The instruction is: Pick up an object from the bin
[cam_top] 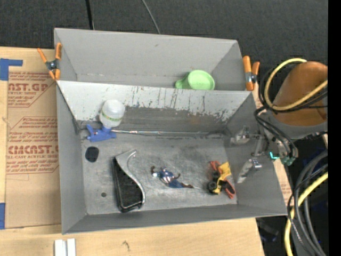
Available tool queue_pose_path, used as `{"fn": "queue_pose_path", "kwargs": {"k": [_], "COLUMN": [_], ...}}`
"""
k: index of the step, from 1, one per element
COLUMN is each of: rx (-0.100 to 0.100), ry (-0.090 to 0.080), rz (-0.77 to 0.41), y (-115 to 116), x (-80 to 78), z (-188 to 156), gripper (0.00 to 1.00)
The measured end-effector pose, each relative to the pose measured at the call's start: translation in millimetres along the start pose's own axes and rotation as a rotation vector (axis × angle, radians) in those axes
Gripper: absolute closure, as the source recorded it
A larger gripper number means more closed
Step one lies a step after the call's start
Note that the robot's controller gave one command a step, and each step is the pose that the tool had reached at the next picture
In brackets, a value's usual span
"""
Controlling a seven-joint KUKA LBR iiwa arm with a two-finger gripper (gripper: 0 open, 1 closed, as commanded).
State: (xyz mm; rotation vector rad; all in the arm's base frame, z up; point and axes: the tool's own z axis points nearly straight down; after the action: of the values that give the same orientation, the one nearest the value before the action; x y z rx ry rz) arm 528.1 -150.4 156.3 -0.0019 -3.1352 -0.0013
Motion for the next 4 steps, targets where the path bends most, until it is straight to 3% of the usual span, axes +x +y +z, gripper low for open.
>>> {"fn": "queue_pose_path", "kwargs": {"k": [1, 2, 3, 4], "rx": [0.001, 0.002, -0.001, -0.001], "ry": [-0.007, -0.014, -0.006, -0.006], "rz": [-0.002, 0.04, 0.052, 0.052], "y": [0.5, 11.1, 15.5, 15.5], "x": [-2.0, 8.9, 5.0, 5.0], "z": [-4.3, 49.1, 83.6, 83.6], "gripper": [0.0, 0.0, 1.0, 1.0]}}
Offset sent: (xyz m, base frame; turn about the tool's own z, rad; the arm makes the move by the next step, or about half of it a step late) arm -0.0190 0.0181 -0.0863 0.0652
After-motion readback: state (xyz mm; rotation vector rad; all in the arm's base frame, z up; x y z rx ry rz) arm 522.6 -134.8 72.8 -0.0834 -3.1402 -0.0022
